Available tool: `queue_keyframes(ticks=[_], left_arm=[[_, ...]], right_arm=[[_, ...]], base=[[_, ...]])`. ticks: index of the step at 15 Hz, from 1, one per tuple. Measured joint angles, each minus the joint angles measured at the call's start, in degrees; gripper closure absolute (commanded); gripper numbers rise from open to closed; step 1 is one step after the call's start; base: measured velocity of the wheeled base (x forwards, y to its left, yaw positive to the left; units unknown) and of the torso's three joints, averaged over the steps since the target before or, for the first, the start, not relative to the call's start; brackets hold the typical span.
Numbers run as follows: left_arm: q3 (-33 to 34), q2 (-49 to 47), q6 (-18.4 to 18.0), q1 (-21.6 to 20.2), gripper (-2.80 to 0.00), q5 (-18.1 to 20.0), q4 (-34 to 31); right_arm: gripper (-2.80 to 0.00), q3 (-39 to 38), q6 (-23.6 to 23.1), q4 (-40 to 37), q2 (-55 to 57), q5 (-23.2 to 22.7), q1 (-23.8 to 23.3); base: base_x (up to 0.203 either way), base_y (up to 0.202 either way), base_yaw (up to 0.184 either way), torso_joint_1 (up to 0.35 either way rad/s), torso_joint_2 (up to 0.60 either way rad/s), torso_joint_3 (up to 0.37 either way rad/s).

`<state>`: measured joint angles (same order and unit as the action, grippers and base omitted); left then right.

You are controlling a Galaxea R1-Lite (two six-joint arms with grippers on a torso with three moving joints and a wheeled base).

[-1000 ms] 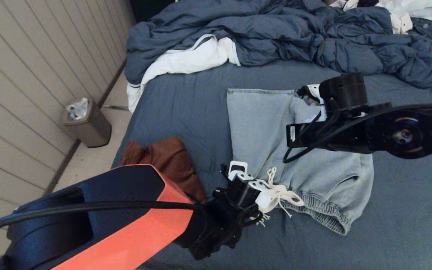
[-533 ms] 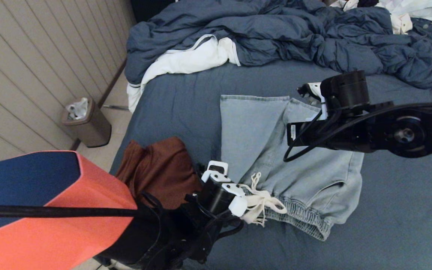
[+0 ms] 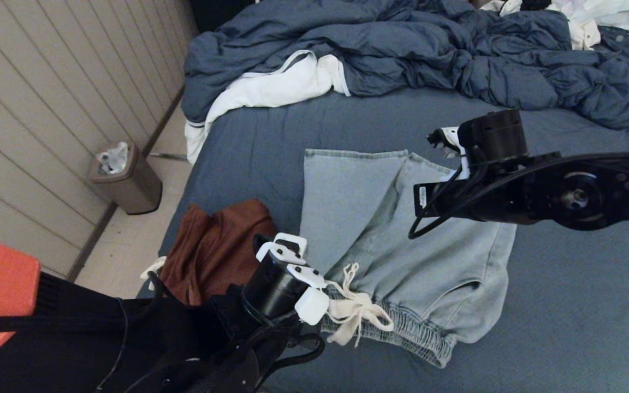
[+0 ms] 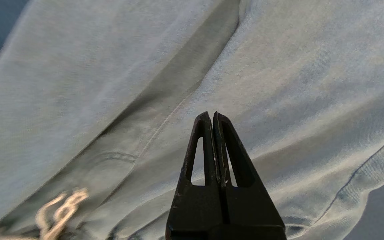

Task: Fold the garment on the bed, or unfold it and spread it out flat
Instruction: Fold the blue shorts

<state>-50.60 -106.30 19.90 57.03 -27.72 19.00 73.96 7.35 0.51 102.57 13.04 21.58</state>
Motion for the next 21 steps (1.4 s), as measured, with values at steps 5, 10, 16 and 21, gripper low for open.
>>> queue_keyframes(ticks=[5, 10, 16, 21], left_arm=[[0.9, 5.4, 0.0, 0.7, 0.0, 0.8, -6.1], [2.7, 8.0, 0.3, 1.0, 0.0, 1.1, -7.3], [1.9, 2.3, 0.3, 5.6, 0.0, 0.8, -0.2], [-1.2, -3.8, -0.6, 13.0, 0.0, -1.8, 12.6]], right_arm=[[0.0, 0.4, -0.3, -0.2, 2.1, -0.4, 0.0], [0.0, -0.7, -0.8, 0.0, 5.7, -0.7, 0.2], [0.0, -0.5, -0.9, 0.2, 6.8, -0.7, 0.1], [0.0, 0.1, -0.9, 0.3, 6.7, -0.6, -1.0]], base=[[0.0, 0.0, 0.0, 0.0, 0.0, 0.0], [0.0, 0.0, 0.0, 0.0, 0.0, 0.0], [0.0, 0.0, 0.0, 0.0, 0.0, 0.0], [0.0, 0.0, 0.0, 0.0, 0.0, 0.0]])
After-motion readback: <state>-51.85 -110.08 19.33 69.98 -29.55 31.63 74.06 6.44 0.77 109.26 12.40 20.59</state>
